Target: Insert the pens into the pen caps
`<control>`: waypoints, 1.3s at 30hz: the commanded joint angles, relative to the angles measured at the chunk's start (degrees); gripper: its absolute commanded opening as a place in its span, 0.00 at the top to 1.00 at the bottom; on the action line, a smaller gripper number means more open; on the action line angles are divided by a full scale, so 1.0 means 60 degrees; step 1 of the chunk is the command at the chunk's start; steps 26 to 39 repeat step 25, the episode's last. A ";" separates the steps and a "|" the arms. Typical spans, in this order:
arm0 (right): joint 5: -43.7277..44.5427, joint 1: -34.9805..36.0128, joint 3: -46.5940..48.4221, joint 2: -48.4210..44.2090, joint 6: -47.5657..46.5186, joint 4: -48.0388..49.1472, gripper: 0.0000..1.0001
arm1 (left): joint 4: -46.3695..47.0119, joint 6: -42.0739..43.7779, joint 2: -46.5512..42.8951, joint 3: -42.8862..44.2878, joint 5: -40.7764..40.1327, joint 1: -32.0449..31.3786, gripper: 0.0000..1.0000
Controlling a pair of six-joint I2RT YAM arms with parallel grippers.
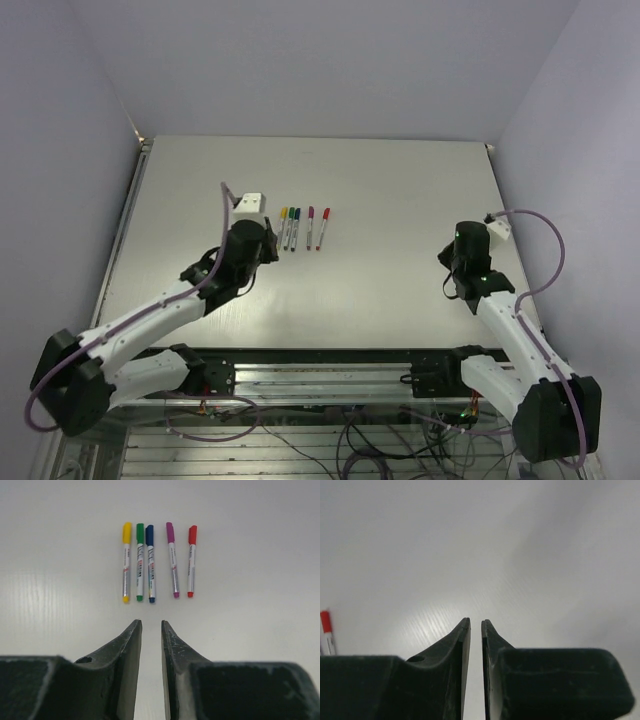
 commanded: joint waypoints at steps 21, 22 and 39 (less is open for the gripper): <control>-0.0356 -0.0280 -0.0295 -0.1541 -0.0334 -0.0170 0.57 | -0.2577 -0.0780 -0.4606 -0.1640 -0.1029 0.0072 0.69; -0.0299 -0.0278 -0.0249 -0.1500 -0.0331 -0.0262 0.57 | -0.2556 -0.0791 -0.4580 -0.1654 -0.1014 0.0065 0.69; -0.0340 -0.0278 -0.0117 -0.1421 -0.0327 -0.0426 0.55 | -0.2525 -0.0813 -0.4508 -0.1628 -0.0956 0.0065 0.69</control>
